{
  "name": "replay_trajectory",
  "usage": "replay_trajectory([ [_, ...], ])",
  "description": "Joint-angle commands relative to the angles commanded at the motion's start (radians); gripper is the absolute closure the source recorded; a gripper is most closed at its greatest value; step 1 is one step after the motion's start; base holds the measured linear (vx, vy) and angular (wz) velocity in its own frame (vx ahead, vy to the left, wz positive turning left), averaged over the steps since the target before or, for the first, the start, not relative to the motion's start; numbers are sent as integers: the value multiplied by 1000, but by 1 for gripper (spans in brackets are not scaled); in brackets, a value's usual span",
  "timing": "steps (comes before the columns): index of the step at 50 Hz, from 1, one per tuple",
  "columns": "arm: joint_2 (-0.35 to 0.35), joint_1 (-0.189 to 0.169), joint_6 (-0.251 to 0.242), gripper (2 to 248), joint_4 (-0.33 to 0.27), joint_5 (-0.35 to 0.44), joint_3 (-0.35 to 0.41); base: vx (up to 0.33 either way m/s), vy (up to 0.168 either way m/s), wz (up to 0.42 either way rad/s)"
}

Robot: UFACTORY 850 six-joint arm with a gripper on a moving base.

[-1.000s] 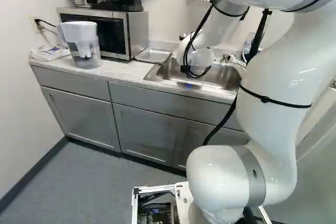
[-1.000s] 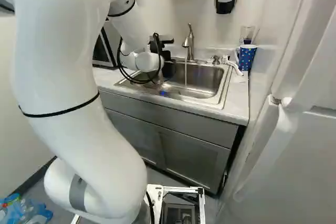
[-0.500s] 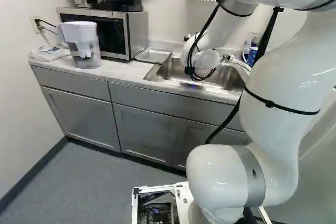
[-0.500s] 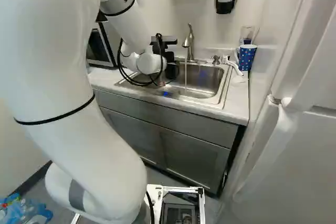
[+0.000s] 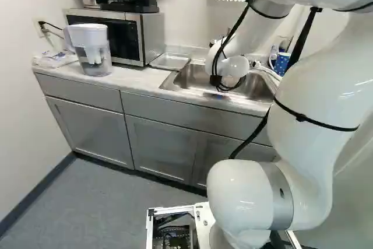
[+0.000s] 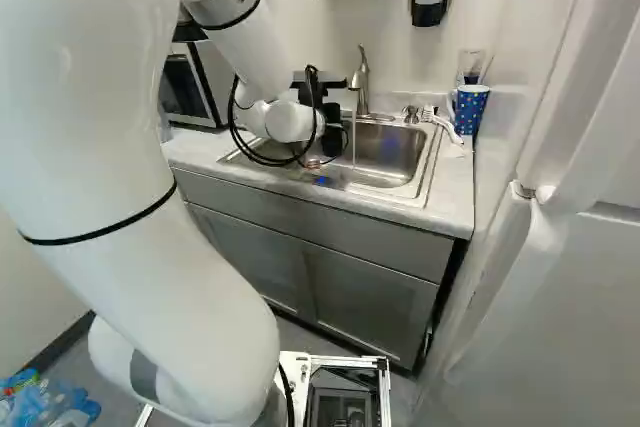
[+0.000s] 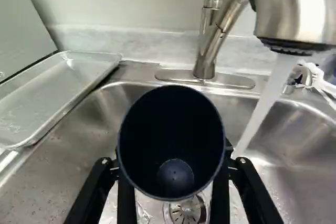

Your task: Rinse the cup and place it in the tray

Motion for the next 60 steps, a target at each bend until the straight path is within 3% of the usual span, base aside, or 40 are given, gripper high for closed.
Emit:
replay_trajectory([
  [49, 8, -107, 0, 125, 0, -1, 9, 0, 0, 0],
  [60, 7, -109, 0, 125, 0, -1, 7, 0, 0, 0],
])
